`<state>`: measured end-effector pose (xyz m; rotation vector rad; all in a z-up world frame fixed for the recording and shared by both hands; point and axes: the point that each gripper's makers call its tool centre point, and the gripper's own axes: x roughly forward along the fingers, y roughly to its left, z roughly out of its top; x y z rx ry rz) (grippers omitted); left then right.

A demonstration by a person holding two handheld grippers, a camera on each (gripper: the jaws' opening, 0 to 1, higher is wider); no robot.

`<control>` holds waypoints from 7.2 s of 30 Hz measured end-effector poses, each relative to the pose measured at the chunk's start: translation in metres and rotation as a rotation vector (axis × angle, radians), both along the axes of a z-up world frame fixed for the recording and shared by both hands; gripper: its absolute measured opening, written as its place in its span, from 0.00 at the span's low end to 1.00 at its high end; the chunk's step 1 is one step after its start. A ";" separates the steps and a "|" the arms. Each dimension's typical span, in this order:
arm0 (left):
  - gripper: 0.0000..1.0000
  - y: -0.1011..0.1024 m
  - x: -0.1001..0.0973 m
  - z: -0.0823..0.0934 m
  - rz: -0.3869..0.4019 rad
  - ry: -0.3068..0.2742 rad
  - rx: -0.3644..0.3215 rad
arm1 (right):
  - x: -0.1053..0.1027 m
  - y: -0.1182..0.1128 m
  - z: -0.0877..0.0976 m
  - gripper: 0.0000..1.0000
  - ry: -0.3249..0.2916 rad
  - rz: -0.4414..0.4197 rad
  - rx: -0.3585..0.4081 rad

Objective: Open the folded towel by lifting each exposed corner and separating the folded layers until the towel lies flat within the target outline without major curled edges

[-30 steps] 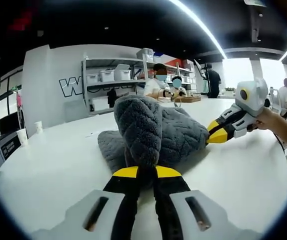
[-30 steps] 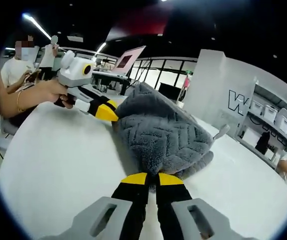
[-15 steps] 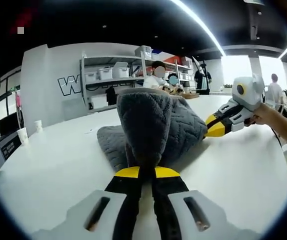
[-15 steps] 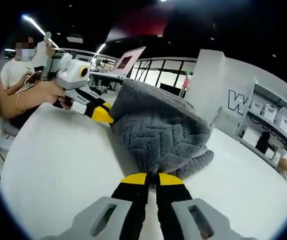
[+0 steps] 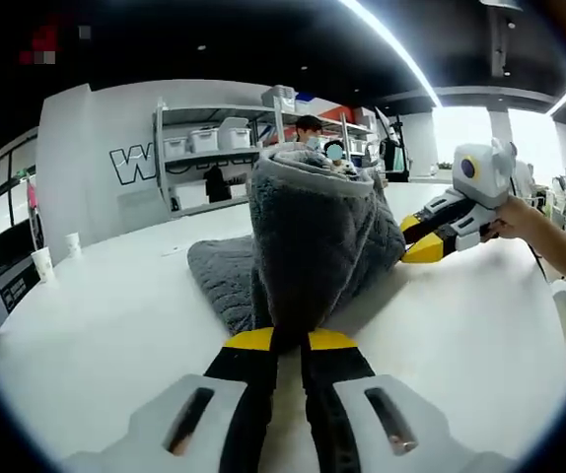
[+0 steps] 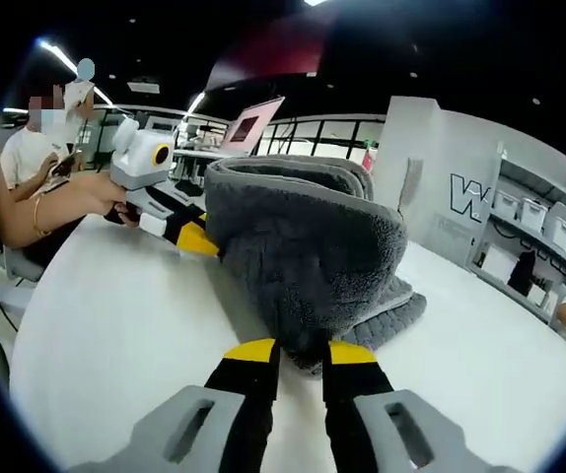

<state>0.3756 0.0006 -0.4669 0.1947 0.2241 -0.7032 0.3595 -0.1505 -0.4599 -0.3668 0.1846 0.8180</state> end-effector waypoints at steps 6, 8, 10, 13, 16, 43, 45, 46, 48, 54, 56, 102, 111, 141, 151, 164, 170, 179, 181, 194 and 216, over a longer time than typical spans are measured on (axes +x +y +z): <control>0.23 -0.002 -0.007 0.002 -0.014 -0.008 0.016 | 0.002 -0.002 0.009 0.39 -0.003 -0.029 0.022; 0.24 -0.003 -0.011 0.002 -0.029 -0.006 0.033 | -0.003 0.001 0.011 0.37 -0.006 -0.012 0.020; 0.25 -0.002 -0.014 -0.001 -0.037 -0.013 0.073 | -0.007 0.004 0.011 0.36 -0.012 0.006 0.012; 0.27 0.000 -0.018 0.000 -0.040 -0.016 0.075 | -0.011 0.006 0.013 0.34 -0.016 0.014 0.011; 0.30 0.002 -0.021 0.002 -0.040 -0.022 0.078 | -0.014 0.008 0.014 0.35 -0.020 0.023 0.008; 0.47 0.004 -0.040 0.028 -0.072 -0.161 0.193 | -0.036 0.022 0.037 0.45 -0.200 0.113 -0.145; 0.48 0.002 -0.041 0.031 -0.088 -0.189 0.223 | -0.037 0.023 0.038 0.45 -0.216 0.118 -0.158; 0.47 0.001 -0.042 0.031 -0.097 -0.197 0.233 | -0.037 0.023 0.039 0.43 -0.229 0.121 -0.168; 0.41 -0.001 -0.045 0.032 -0.110 -0.208 0.248 | -0.037 0.024 0.041 0.36 -0.261 0.128 -0.203; 0.34 -0.008 -0.054 0.030 -0.172 -0.225 0.306 | -0.045 0.032 0.040 0.30 -0.300 0.180 -0.266; 0.30 -0.009 -0.055 0.030 -0.178 -0.227 0.307 | -0.045 0.034 0.040 0.24 -0.300 0.186 -0.267; 0.11 -0.033 -0.093 0.009 -0.220 -0.210 0.310 | -0.078 0.014 0.005 0.06 -0.197 0.242 -0.248; 0.10 -0.033 -0.102 0.002 -0.194 -0.184 0.278 | -0.091 0.014 -0.007 0.05 -0.158 0.230 -0.212; 0.09 -0.032 -0.129 -0.008 -0.122 -0.127 0.173 | -0.119 0.013 -0.018 0.05 -0.040 0.162 -0.063; 0.08 -0.031 -0.128 -0.006 -0.073 -0.104 0.092 | -0.119 0.013 -0.018 0.05 -0.008 0.119 -0.001; 0.13 -0.029 -0.126 -0.004 -0.046 -0.071 0.088 | -0.125 0.016 -0.015 0.16 0.038 0.093 0.079; 0.23 -0.030 -0.133 -0.002 -0.067 -0.053 0.068 | -0.128 0.014 -0.014 0.20 0.057 0.081 0.108; 0.32 -0.028 -0.137 -0.002 -0.058 -0.025 0.012 | -0.136 0.015 -0.012 0.27 0.101 0.079 0.149; 0.34 -0.027 -0.139 0.000 -0.057 -0.031 0.027 | -0.138 0.015 -0.012 0.27 0.102 0.080 0.143; 0.40 -0.038 -0.152 0.022 -0.119 -0.066 -0.008 | -0.149 0.014 -0.009 0.27 0.146 0.074 0.156; 0.35 -0.080 -0.156 0.028 -0.209 -0.206 0.250 | -0.149 0.013 0.003 0.21 0.201 0.065 0.281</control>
